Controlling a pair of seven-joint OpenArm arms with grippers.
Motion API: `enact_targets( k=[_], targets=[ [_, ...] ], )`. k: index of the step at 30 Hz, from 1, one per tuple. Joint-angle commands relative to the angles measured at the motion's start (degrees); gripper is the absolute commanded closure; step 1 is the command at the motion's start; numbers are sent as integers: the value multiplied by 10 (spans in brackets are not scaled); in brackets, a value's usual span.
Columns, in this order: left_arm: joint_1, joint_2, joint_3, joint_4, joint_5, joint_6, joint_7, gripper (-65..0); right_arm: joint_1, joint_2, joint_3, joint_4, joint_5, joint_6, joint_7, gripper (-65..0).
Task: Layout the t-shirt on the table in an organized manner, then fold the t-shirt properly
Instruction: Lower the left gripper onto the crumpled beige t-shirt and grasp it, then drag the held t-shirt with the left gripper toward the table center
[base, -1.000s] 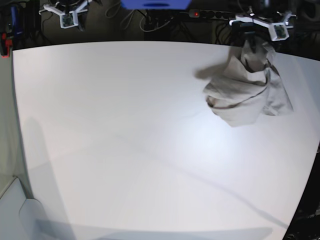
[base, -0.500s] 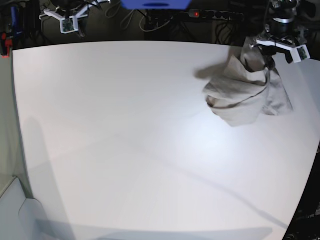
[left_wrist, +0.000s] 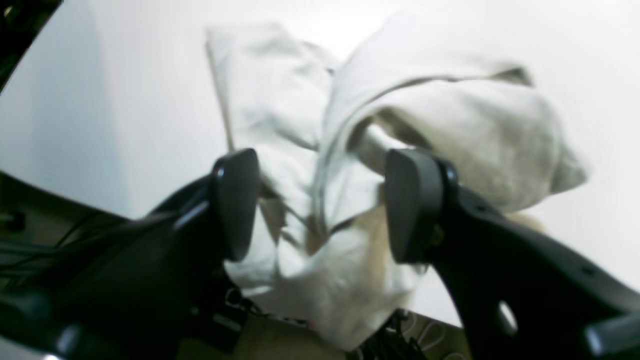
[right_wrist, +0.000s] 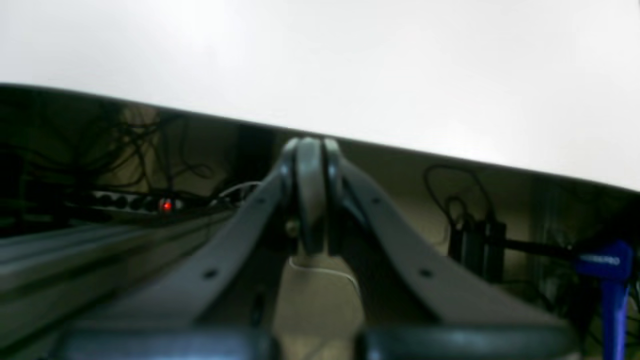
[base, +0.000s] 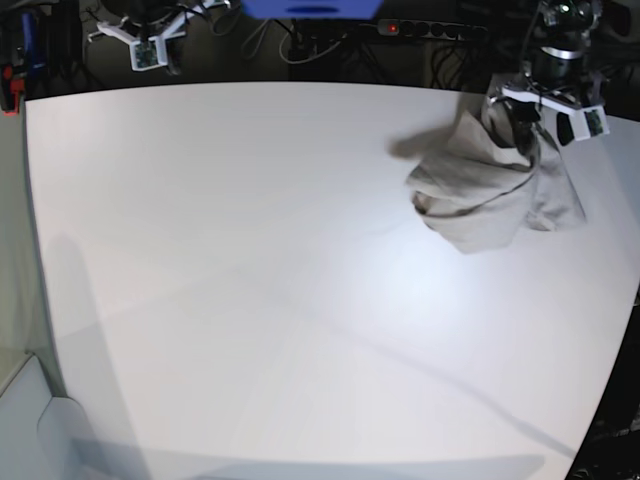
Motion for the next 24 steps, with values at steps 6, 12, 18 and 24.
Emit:
enact_targets(
  k=[6,12,18,24],
  targets=[
    [-8,-6,36,6,-3,1,-13,-386,-9,3,-1,8,-1,1,3,0],
    [-28,-3,42,-31,-3,-1,-13,-386,-9,5,-1,8,-1,1,3,0],
    [-39,-5,43,-45,-6,-4,-13,-249,-9,5,0,8,-1,1,3,0],
    [-51,0,42,-45,-9,-2,-13,-27,-8,5,0,8,-1,1,3,0]
  ],
)
